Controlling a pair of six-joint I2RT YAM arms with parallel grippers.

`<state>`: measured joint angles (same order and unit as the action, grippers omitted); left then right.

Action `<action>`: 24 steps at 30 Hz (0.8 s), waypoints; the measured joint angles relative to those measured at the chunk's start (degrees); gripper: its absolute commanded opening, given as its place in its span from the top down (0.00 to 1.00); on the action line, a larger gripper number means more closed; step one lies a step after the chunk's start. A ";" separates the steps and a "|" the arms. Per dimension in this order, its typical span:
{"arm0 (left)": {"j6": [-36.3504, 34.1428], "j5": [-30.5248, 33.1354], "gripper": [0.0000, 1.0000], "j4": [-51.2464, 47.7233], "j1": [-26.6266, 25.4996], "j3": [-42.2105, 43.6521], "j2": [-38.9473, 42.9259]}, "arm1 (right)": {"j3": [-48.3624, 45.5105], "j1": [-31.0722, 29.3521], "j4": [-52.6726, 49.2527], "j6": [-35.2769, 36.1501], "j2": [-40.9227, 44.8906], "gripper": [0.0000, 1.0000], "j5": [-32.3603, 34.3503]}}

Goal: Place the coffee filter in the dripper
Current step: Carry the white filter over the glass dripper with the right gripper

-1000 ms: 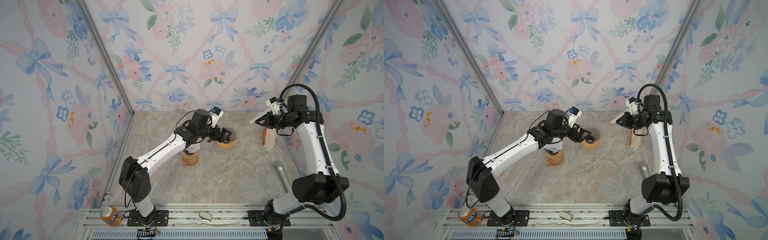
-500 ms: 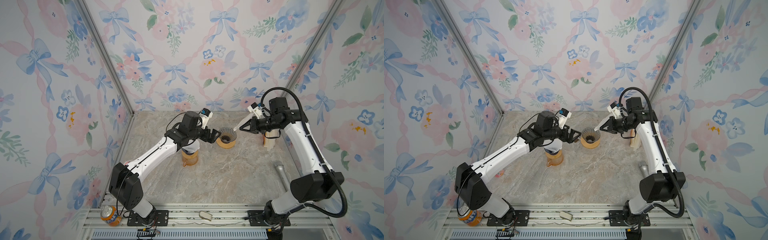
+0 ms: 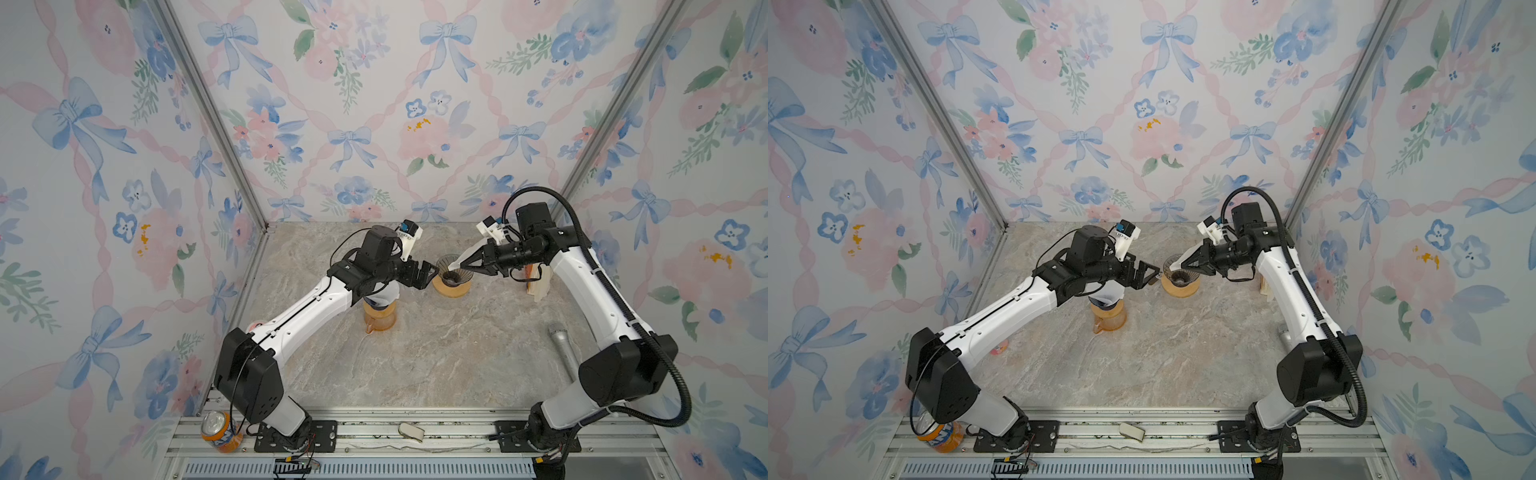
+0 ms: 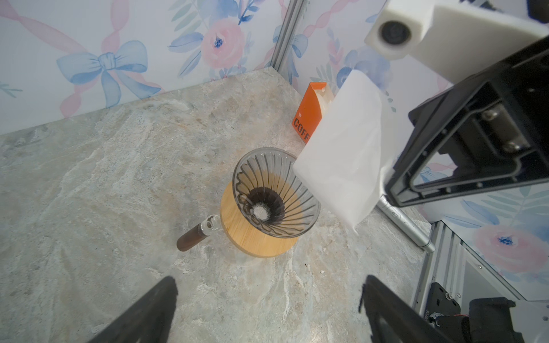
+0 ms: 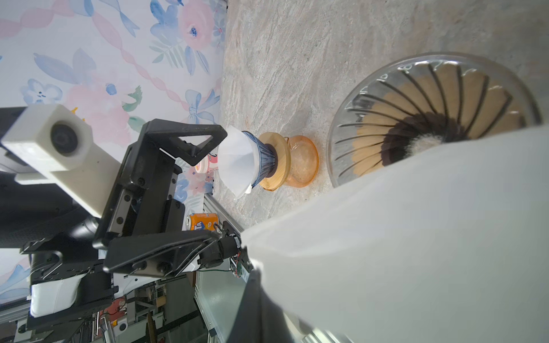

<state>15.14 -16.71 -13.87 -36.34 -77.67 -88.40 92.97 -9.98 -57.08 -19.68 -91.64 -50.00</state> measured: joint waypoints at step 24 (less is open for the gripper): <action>-0.02 -0.68 0.02 0.00 0.07 -0.24 -1.40 | -2.23 -0.50 4.28 -4.24 -8.87 0.88 -0.35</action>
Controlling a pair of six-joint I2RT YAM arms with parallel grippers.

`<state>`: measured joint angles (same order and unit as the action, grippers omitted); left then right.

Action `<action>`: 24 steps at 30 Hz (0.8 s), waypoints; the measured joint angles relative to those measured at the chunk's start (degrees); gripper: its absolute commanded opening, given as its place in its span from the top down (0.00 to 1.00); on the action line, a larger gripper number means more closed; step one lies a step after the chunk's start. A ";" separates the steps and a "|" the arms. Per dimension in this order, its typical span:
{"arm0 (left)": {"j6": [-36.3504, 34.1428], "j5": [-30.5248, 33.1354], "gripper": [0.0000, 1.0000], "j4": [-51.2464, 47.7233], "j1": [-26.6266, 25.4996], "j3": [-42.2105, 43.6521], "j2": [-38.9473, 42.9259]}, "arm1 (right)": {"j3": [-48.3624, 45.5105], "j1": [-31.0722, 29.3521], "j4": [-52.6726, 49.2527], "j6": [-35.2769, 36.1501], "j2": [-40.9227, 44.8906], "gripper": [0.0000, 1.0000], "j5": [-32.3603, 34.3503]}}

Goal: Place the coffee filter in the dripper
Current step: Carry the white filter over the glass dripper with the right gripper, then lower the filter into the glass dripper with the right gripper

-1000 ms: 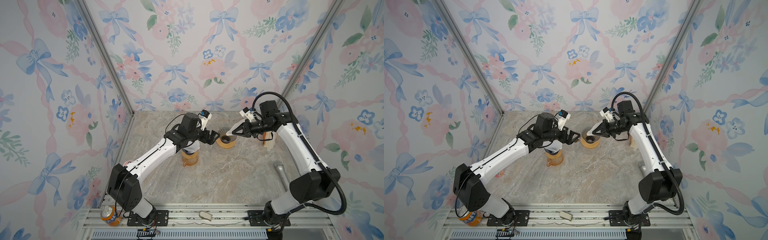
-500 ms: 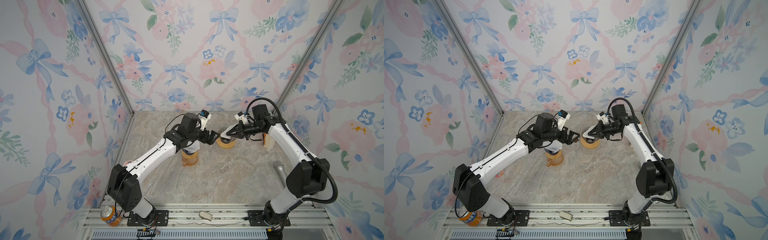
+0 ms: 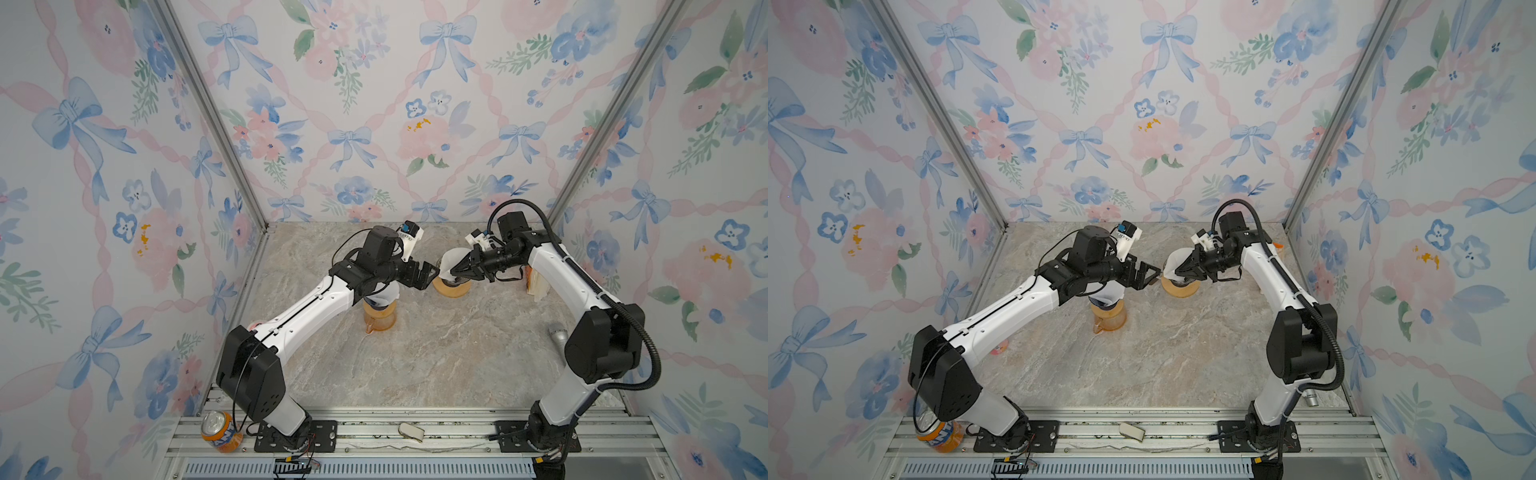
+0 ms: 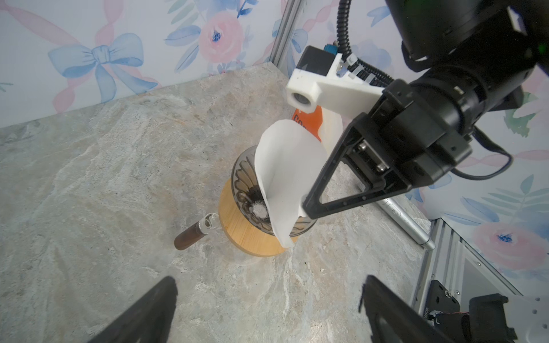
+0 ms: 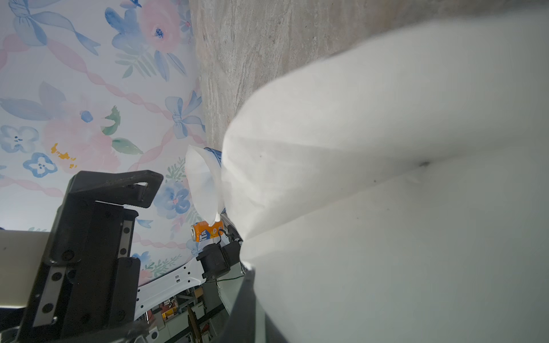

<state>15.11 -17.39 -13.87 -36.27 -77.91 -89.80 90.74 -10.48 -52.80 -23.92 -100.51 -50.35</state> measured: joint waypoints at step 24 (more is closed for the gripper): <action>0.07 -3.74 0.02 -1.27 -0.02 -14.23 -14.25 | 12.52 1.03 -19.15 18.36 -4.83 0.88 12.76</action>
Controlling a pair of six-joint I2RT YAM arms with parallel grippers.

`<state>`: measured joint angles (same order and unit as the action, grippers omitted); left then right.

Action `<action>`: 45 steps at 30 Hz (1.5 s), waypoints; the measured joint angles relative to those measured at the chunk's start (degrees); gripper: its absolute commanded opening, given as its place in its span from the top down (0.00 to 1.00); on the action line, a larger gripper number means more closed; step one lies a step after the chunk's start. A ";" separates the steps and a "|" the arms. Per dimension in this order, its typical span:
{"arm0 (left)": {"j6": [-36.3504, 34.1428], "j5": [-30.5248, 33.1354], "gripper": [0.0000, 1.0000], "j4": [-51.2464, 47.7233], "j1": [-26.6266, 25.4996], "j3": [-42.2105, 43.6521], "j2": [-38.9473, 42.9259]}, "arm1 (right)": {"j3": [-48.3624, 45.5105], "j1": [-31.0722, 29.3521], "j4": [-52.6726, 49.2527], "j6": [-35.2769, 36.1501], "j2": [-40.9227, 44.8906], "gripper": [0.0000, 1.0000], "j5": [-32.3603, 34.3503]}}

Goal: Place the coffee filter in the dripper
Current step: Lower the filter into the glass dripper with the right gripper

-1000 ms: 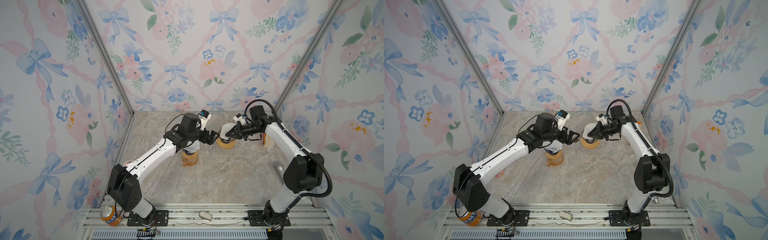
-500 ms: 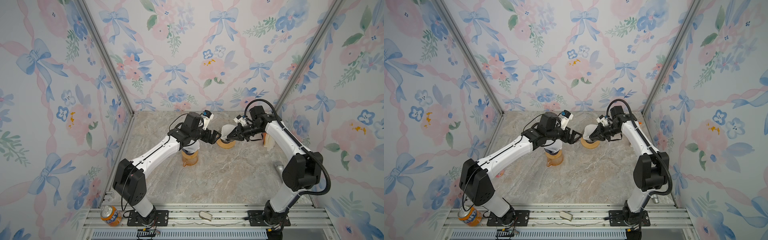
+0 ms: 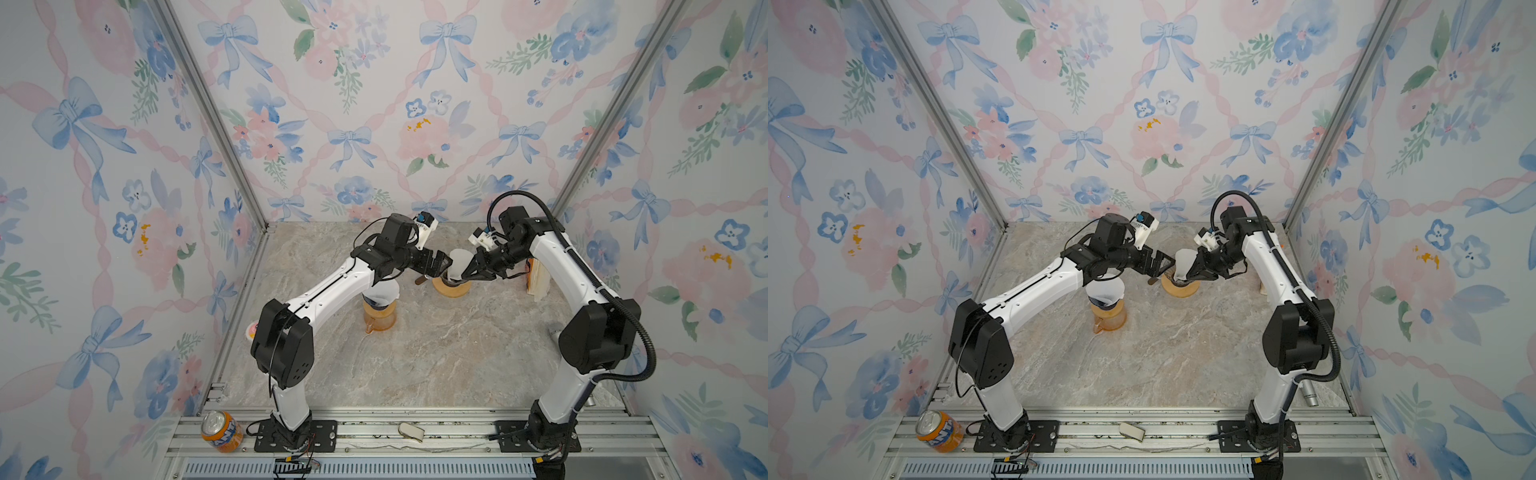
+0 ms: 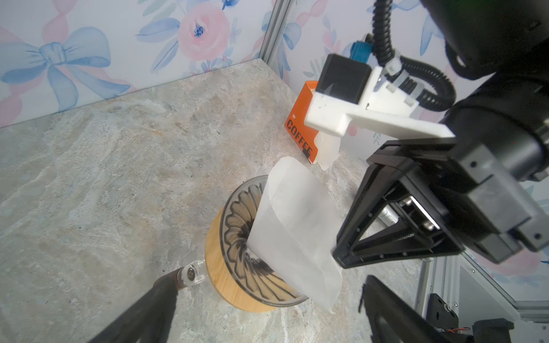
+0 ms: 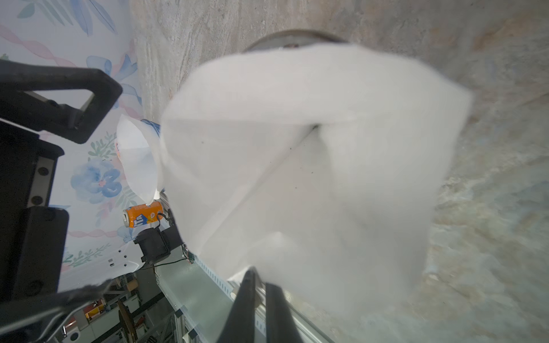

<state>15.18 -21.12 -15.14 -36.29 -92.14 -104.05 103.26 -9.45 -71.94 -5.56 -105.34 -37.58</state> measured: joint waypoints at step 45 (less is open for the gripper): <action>2.80 3.32 0.18 -5.77 2.16 -7.19 -7.17 | 3.85 -3.06 9.92 0.52 3.93 0.51 18.58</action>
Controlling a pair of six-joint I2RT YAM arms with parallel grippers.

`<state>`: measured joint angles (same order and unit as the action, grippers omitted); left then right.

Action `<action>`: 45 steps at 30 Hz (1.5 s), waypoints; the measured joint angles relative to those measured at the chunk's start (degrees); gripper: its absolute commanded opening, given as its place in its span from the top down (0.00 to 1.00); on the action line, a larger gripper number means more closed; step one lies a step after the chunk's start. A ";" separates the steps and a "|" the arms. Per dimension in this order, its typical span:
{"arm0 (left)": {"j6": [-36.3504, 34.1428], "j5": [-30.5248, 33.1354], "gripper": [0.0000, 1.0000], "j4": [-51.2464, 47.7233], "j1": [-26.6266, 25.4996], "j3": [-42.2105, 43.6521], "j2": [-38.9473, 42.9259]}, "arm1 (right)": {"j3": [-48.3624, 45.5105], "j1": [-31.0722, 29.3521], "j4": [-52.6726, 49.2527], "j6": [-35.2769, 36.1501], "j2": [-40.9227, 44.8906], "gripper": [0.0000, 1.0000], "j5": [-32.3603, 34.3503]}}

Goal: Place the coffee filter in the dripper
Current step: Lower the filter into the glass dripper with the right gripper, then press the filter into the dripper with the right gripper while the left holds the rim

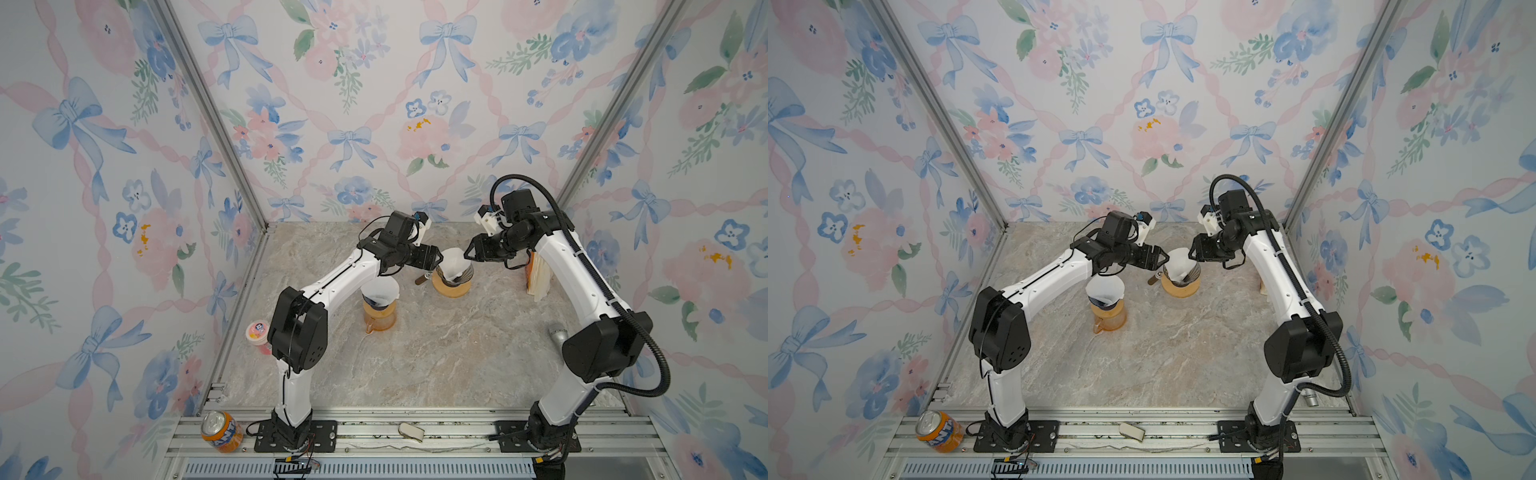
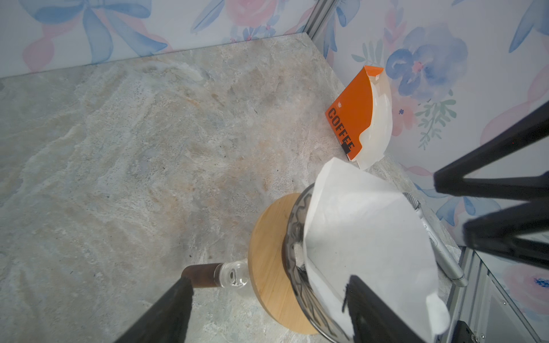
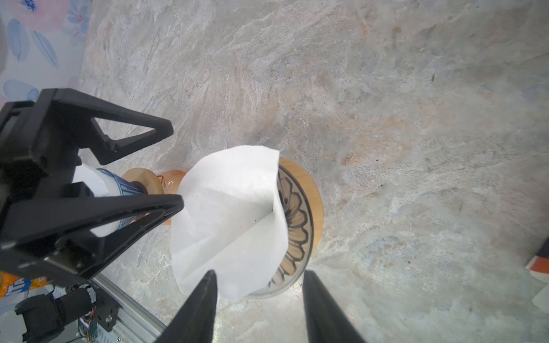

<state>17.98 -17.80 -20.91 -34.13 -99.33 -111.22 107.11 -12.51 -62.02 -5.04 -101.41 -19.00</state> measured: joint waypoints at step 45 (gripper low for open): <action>-0.33 -2.84 0.22 -0.02 0.04 -2.05 -5.75 | -1.60 -4.55 -1.40 -3.13 -8.66 0.56 12.44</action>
<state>17.65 -20.64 -20.93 -34.09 -101.38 -116.97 105.51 -17.06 -63.42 -8.16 -110.06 -6.57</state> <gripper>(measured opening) 0.775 0.447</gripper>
